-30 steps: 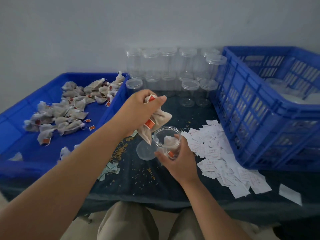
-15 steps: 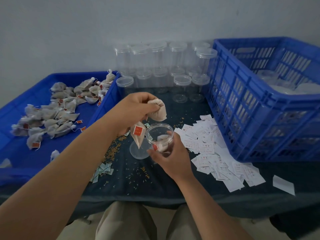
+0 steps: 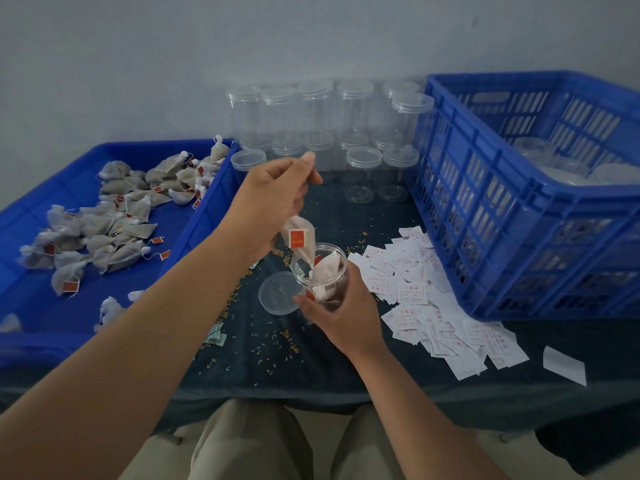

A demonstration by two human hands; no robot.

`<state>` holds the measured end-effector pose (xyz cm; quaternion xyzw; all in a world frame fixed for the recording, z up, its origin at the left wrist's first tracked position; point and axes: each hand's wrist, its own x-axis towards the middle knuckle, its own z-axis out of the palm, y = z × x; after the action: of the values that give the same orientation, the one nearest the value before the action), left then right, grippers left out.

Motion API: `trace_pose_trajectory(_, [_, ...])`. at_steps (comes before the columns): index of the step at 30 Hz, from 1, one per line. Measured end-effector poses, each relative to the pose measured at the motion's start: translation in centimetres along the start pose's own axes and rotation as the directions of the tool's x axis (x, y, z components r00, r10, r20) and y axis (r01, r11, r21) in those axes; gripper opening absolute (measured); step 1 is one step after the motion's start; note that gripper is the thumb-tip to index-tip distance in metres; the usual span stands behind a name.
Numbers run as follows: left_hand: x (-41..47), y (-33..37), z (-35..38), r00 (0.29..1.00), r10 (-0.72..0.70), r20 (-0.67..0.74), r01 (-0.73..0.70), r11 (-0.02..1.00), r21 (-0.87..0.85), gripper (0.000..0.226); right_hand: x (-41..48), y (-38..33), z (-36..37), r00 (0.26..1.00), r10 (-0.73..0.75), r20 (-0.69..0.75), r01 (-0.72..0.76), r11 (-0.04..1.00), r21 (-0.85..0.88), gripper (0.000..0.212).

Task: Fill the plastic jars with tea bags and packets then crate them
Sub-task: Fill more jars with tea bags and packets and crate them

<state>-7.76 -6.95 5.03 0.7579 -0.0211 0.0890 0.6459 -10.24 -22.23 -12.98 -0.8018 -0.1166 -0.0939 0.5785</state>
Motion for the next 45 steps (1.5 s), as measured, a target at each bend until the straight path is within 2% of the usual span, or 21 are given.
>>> trace_pose_trajectory(1, [0.0,-0.2,0.1,0.999,0.023,0.033,-0.027,0.989,0.145,0.043,0.0,0.0,0.0,1.000,0.003,0.001,-0.003,1.000,-0.002,0.074])
trace_pose_trajectory(2, [-0.1,-0.6,0.2,0.995,0.026,0.094,-0.057,0.936,0.347,0.045,0.0,0.0,0.0,1.000,0.004,0.000,-0.004,1.000,-0.005,0.074])
trace_pose_trajectory(4, [-0.5,-1.7,0.0,0.980,-0.026,0.196,-0.110,0.753,0.648,0.051,0.0,0.0,0.0,1.000,-0.001,-0.002,0.001,1.000,-0.011,0.076])
trace_pose_trajectory(7, [-1.5,-3.0,-0.6,0.970,-0.110,0.215,-0.104,0.611,0.784,0.052,0.1,0.1,0.0,1.000,0.001,0.003,-0.001,1.000,-0.011,0.075])
trace_pose_trajectory(10, [-2.7,-3.8,-1.2,0.945,-0.102,0.311,-0.246,0.405,0.880,0.053,0.1,0.1,0.0,1.000,-0.002,0.008,0.002,1.000,-0.019,0.075])
trace_pose_trajectory(12, [-3.6,-4.1,-1.4,0.921,-0.068,0.383,-0.344,0.320,0.883,0.053,0.1,0.1,0.0,1.000,-0.005,0.021,0.005,1.000,-0.017,0.073])
trace_pose_trajectory(14, [-4.3,-4.3,-0.8,0.889,-0.109,0.444,-0.384,0.349,0.855,0.058,0.0,0.2,0.0,0.999,-0.013,0.033,0.014,1.000,-0.027,0.070])
trace_pose_trajectory(16, [-5.0,-4.6,0.1,0.866,-0.206,0.455,-0.344,0.414,0.843,0.067,0.0,0.2,0.0,0.999,-0.028,0.045,0.030,0.998,-0.049,0.070])
trace_pose_trajectory(20, [-4.8,-5.1,1.7,0.826,-0.282,0.489,-0.401,0.317,0.860,0.059,0.0,0.3,0.0,0.995,-0.066,0.070,0.069,0.997,-0.043,0.073])
trace_pose_trajectory(21, [-4.7,-4.9,1.8,0.822,-0.293,0.488,-0.397,0.318,0.861,0.060,0.0,0.4,0.0,0.995,-0.065,0.072,0.068,0.997,-0.041,0.074])
trace_pose_trajectory(23, [-4.4,-4.4,1.7,0.832,-0.298,0.468,-0.328,0.416,0.848,0.063,0.1,0.6,0.0,0.996,-0.052,0.069,0.056,0.997,-0.044,0.072])
trace_pose_trajectory(25, [-4.4,-4.3,1.0,0.890,-0.235,0.391,-0.181,0.605,0.775,0.062,0.1,0.6,0.1,0.997,-0.041,0.065,0.043,0.999,-0.030,0.067])
trace_pose_trajectory(26, [-4.3,-4.6,0.6,0.937,-0.138,0.320,-0.145,0.682,0.717,0.054,0.1,0.6,0.1,0.998,-0.036,0.058,0.038,0.999,-0.021,0.067])
trace_pose_trajectory(28, [-3.9,-5.7,-0.6,0.989,0.105,0.104,-0.147,0.778,0.610,0.031,0.0,0.3,0.2,0.999,-0.030,0.029,0.031,0.999,-0.024,0.068])
trace_pose_trajectory(29, [-3.5,-6.5,-1.5,0.984,0.175,-0.014,-0.135,0.808,0.574,0.022,0.0,0.2,0.1,0.999,-0.031,0.015,0.031,0.999,-0.032,0.069])
trace_pose_trajectory(30, [-2.9,-7.4,-2.5,0.976,0.185,-0.115,-0.089,0.821,0.564,0.017,-0.1,0.0,0.1,1.000,-0.030,0.006,0.030,0.999,-0.040,0.072])
trace_pose_trajectory(32, [-1.5,-9.2,-5.0,0.974,0.080,-0.210,0.074,0.768,0.636,0.012,-0.1,-0.2,0.0,1.000,-0.028,0.000,0.028,0.999,-0.042,0.078])
trace_pose_trajectory(34, [0.0,-11.4,-7.3,0.980,-0.096,-0.174,0.198,0.559,0.806,0.027,-0.1,-0.4,0.0,0.999,-0.033,-0.005,0.033,0.998,-0.049,0.080])
trace_pose_trajectory(36, [1.3,-13.3,-8.5,0.965,-0.226,-0.135,0.216,0.391,0.895,0.049,-0.1,-0.5,0.0,0.999,-0.038,-0.004,0.038,0.998,-0.055,0.080])
trace_pose_trajectory(39, [2.8,-15.3,-8.4,0.964,-0.249,-0.091,0.181,0.368,0.912,0.060,-0.1,-0.4,0.0,1.000,-0.031,-0.003,0.031,0.998,-0.051,0.080])
trace_pose_trajectory(45, [4.5,-17.4,-8.4,0.974,-0.134,-0.181,0.216,0.328,0.920,0.022,0.0,-0.4,0.0,1.000,-0.026,0.000,0.026,0.999,-0.041,0.075])
